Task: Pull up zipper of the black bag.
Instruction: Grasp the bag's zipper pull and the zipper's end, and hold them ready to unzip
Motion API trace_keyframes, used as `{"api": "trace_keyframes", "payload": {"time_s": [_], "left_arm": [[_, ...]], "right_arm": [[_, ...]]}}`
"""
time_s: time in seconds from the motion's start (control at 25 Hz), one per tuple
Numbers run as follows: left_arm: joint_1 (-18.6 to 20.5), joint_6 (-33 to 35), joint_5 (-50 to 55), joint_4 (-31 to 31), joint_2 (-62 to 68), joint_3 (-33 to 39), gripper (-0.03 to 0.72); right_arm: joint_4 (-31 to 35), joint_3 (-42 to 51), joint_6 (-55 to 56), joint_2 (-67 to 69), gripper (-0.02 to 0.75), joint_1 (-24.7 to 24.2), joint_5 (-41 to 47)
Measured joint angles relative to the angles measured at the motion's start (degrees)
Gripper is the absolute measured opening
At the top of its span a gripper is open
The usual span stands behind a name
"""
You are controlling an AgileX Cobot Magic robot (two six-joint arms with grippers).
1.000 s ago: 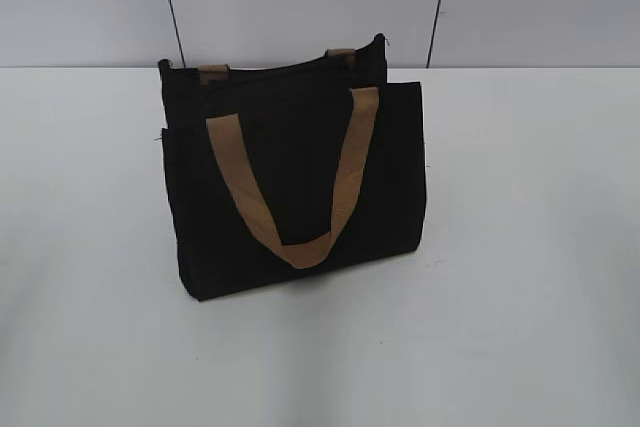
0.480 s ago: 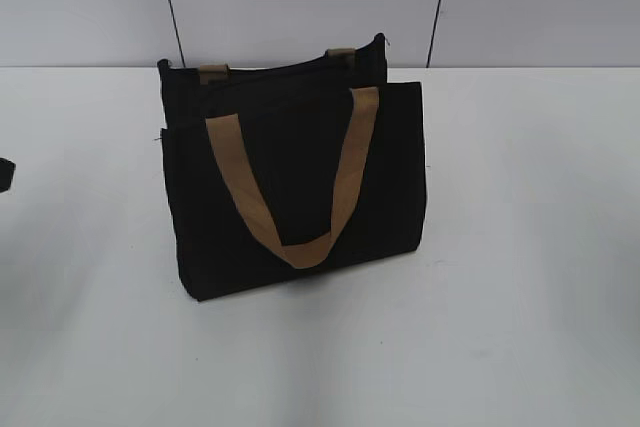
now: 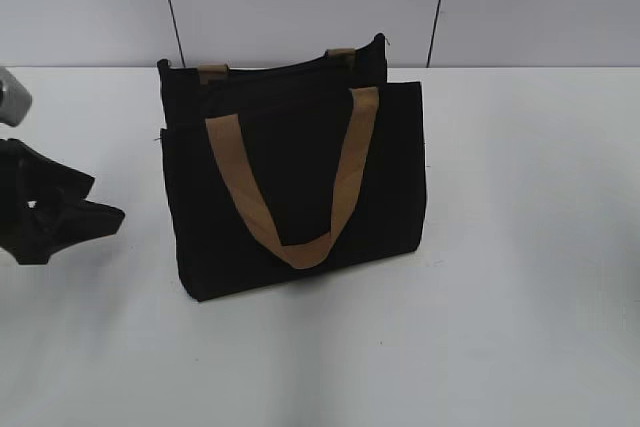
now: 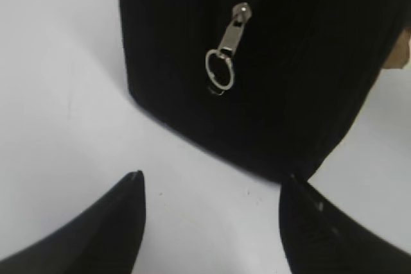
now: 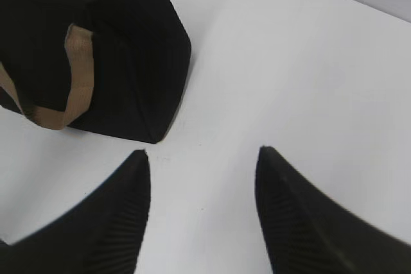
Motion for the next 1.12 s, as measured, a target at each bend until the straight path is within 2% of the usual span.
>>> {"api": "trace_keyframes", "payload": {"time_s": [0.2, 0.28, 0.48, 0.64, 0.84, 1.12], "left_arm": [[0.0, 23.5, 6.56, -12.55, 10.09, -0.84, 0.482], [0.0, 27.8, 8.86, -14.4, 14.14, -2.2, 0.48], [0.0, 30.22, 12.77, -16.01, 22.49, -7.62, 0.48], [0.0, 30.29, 14.26, -16.46, 25.76, -11.36, 0.48], [0.0, 30.34, 15.95, -16.87, 27.65, -12.06, 0.479], [0.0, 33.35, 16.64, -18.63, 30.9, -12.13, 0.475]], "right_arm": [[0.22, -5.78, -0.04, 4.95, 0.412, 1.96, 2.48], [0.22, -7.85, -0.07, 6.43, 0.412, 4.12, 2.58], [0.22, -12.7, 0.33, 11.5, 0.412, 10.53, 2.65], [0.22, -15.75, 0.9, 15.02, 0.412, 13.84, 2.65], [0.22, -16.51, 1.15, 16.84, 0.412, 15.79, 2.37], [0.22, -16.56, 1.29, 17.19, 0.412, 15.87, 1.75]]}}
